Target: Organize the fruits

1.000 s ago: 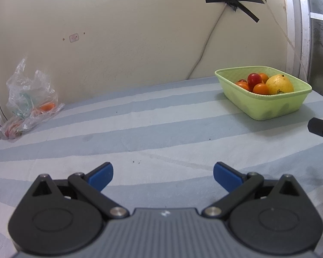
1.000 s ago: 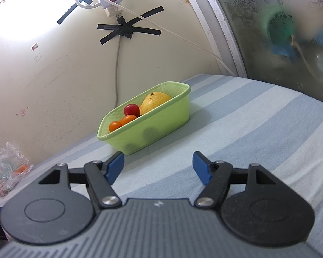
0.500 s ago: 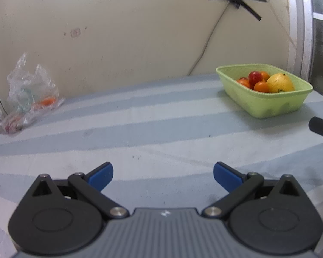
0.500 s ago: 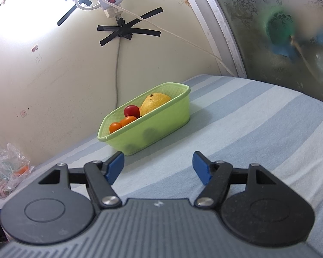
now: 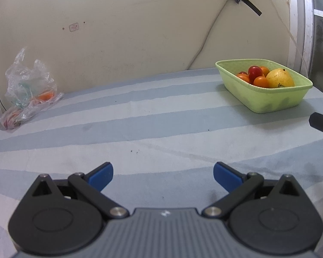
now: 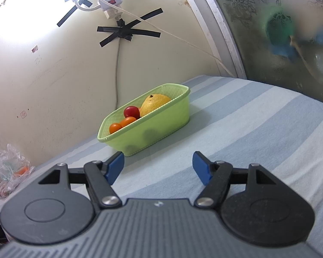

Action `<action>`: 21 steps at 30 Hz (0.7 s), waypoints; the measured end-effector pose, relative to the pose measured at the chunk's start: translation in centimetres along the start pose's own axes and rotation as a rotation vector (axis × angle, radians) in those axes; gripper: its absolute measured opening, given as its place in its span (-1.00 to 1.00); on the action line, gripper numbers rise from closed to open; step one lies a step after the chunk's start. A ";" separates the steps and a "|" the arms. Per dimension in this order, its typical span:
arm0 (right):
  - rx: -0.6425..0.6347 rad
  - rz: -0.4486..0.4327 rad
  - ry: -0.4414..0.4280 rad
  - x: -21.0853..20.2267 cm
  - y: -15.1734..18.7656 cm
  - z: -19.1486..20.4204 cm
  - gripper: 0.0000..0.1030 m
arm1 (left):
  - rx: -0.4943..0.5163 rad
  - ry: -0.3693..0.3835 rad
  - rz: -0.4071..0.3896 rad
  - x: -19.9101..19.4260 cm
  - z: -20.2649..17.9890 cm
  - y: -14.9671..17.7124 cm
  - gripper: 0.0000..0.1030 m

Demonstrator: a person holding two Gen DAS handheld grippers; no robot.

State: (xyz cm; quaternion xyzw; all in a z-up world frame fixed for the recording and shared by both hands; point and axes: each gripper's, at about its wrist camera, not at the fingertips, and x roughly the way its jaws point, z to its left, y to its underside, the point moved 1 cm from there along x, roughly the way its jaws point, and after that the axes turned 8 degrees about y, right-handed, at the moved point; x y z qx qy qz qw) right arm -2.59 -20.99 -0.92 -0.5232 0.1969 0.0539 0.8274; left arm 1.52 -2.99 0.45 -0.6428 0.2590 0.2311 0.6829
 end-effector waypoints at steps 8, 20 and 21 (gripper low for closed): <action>-0.001 -0.005 -0.004 -0.1 0.0 -0.2 0.40 | 0.005 -0.001 0.012 0.2 -0.1 0.1 1.00; 0.000 -0.006 -0.005 0.0 0.0 -0.2 0.40 | 0.011 0.000 0.028 0.5 -0.1 0.2 1.00; 0.000 -0.006 -0.005 -0.1 0.0 -0.2 0.40 | 0.012 0.000 0.028 0.5 -0.2 0.2 1.00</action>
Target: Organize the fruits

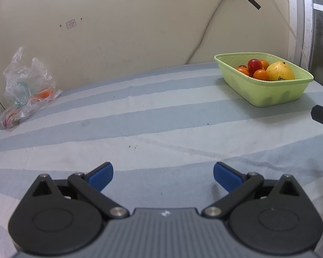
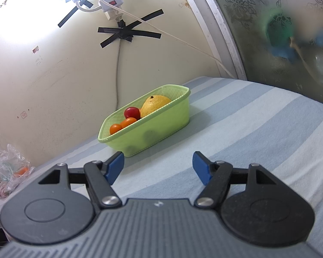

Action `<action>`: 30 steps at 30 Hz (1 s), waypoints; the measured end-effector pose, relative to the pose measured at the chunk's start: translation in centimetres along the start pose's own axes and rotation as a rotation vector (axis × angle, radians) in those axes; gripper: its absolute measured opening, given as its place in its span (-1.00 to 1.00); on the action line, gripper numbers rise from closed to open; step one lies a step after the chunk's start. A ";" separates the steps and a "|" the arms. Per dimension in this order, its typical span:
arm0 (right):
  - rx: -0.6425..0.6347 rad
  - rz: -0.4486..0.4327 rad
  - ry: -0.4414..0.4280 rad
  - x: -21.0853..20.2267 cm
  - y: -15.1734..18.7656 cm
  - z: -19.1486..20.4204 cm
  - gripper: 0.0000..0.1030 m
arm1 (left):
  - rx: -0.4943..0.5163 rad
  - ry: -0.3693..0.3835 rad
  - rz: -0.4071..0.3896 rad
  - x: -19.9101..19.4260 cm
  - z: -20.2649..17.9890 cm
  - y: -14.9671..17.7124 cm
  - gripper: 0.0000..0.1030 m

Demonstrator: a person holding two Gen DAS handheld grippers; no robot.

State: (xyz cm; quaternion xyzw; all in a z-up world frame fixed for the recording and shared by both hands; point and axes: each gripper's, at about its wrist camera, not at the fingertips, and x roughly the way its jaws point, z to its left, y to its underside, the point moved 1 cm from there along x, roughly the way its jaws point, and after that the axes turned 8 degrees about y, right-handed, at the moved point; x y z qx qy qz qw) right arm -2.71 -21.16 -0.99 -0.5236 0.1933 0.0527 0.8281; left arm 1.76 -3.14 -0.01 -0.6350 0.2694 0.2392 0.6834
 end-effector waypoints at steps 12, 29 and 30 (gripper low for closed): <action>0.000 0.000 0.000 0.0 0.0 0.0 0.40 | 0.006 0.003 0.003 -0.1 -0.2 0.1 1.00; 0.000 0.000 -0.002 -0.1 0.0 0.0 0.40 | 0.019 0.006 0.001 -0.3 -0.4 0.0 1.00; 0.000 0.000 -0.002 0.0 0.0 0.0 0.40 | 0.018 0.007 0.002 -0.3 -0.4 0.0 1.00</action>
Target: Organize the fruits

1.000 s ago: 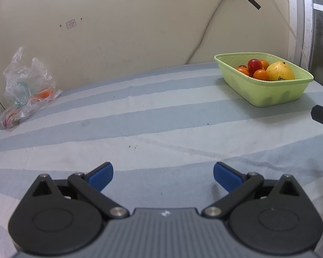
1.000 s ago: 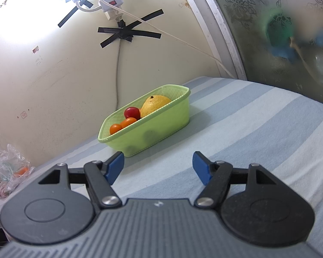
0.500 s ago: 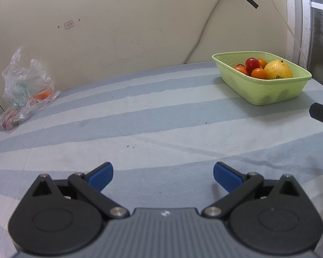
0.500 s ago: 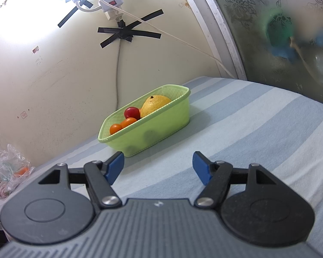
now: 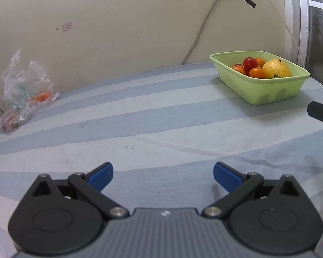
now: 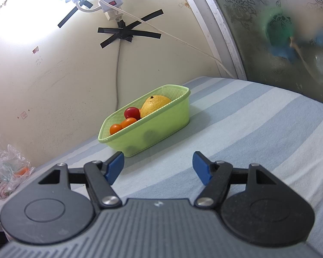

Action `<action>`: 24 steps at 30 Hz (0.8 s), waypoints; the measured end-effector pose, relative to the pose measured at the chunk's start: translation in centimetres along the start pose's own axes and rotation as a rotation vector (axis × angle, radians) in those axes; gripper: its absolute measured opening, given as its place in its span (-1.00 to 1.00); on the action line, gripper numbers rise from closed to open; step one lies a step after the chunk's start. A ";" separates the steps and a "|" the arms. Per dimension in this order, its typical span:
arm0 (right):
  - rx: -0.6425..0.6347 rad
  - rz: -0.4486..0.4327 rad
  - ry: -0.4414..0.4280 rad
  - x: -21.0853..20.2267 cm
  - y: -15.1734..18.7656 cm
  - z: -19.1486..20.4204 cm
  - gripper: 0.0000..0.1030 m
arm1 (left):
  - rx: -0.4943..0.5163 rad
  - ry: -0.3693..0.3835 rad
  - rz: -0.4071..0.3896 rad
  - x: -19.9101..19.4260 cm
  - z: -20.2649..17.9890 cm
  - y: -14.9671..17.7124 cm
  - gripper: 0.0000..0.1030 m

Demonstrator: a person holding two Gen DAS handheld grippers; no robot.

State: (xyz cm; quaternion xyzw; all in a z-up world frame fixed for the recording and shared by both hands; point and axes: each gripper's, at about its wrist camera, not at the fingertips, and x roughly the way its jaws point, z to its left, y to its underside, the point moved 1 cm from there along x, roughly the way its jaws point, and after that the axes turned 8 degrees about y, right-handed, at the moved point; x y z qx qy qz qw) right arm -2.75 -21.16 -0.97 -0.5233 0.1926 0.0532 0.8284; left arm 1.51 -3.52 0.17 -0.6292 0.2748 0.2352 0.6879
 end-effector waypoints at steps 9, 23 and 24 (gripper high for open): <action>0.000 0.000 0.000 0.0 0.0 0.0 0.40 | 0.001 0.007 0.004 0.1 -0.1 0.0 1.00; 0.002 0.000 -0.001 0.0 0.0 -0.1 0.40 | 0.000 0.009 0.006 0.1 -0.3 -0.1 1.00; 0.002 0.000 -0.001 0.0 0.0 -0.1 0.40 | 0.001 0.009 0.006 0.1 -0.3 -0.1 1.00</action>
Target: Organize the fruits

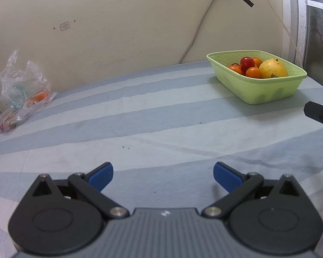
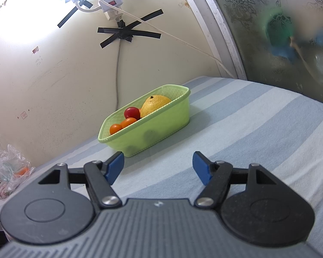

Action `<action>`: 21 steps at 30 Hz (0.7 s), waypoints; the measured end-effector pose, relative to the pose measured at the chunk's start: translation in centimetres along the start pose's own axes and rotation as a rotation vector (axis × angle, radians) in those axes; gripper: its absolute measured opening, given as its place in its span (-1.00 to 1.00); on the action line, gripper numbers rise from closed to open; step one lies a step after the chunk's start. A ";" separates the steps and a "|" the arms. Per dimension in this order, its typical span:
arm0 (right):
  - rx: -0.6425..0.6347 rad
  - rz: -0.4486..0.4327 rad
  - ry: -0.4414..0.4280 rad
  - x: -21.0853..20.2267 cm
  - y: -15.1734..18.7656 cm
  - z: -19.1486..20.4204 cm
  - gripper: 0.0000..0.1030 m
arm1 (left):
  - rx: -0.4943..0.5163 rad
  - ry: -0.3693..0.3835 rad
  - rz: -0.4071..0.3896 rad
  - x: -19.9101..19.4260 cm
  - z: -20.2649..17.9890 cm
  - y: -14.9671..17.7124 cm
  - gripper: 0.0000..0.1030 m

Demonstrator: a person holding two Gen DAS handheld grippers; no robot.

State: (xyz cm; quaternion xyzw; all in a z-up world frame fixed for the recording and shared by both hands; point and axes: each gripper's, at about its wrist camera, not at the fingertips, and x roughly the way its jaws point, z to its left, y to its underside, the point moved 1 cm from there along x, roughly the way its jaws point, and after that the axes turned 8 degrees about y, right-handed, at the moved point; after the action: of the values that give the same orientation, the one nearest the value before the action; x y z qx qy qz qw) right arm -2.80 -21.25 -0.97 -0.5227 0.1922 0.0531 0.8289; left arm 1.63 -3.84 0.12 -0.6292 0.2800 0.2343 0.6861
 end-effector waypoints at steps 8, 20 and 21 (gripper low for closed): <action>0.001 -0.001 0.000 0.0 0.0 0.1 0.40 | -0.002 0.004 0.006 0.1 -0.3 0.0 1.00; 0.001 -0.002 -0.002 -0.1 0.0 0.0 0.40 | -0.008 0.026 0.016 -0.1 -0.1 0.0 1.00; 0.000 -0.002 -0.002 -0.1 0.0 0.0 0.40 | -0.008 0.027 0.016 -0.1 -0.1 0.0 1.00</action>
State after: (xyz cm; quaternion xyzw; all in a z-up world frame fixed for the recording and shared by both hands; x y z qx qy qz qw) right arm -2.87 -21.22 -0.95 -0.5227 0.1907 0.0528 0.8292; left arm 1.57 -3.95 0.20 -0.6329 0.2934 0.2323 0.6778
